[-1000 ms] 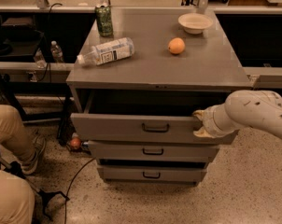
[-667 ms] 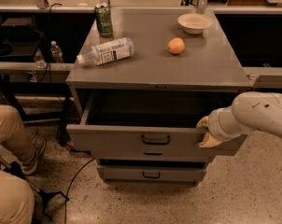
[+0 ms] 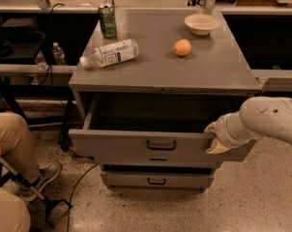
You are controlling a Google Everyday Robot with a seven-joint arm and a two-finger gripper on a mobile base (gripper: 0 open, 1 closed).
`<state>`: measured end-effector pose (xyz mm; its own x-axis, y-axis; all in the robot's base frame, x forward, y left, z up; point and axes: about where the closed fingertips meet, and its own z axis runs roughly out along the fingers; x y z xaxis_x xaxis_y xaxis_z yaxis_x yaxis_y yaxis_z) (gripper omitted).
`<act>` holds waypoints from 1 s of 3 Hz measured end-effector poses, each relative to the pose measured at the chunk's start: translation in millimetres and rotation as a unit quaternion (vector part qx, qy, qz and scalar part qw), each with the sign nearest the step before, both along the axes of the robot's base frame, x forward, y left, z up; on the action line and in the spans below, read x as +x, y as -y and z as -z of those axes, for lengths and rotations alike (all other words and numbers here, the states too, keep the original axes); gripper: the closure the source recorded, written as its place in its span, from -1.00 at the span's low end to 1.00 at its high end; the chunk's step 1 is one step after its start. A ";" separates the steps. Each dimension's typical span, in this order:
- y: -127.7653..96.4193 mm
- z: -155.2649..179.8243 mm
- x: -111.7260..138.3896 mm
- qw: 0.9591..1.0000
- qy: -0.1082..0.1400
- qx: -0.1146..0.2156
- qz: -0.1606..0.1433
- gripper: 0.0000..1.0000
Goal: Open top drawer
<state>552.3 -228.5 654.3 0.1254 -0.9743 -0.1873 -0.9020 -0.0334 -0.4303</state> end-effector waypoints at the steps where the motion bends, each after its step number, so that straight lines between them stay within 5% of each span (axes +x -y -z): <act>1: 2.9 -2.7 -17.9 1.000 -0.003 0.000 -0.003 1.00; 2: 2.9 -2.7 -17.9 1.000 -0.003 0.000 -0.003 1.00; 3: 5.7 2.9 -47.5 1.000 -0.006 0.018 0.013 1.00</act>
Offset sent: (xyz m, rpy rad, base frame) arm -0.0997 -0.0271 0.0143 0.0499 -0.0139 -0.0665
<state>504.8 -234.2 651.4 0.0977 -0.9698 -0.2236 -0.9075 0.0054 -0.4201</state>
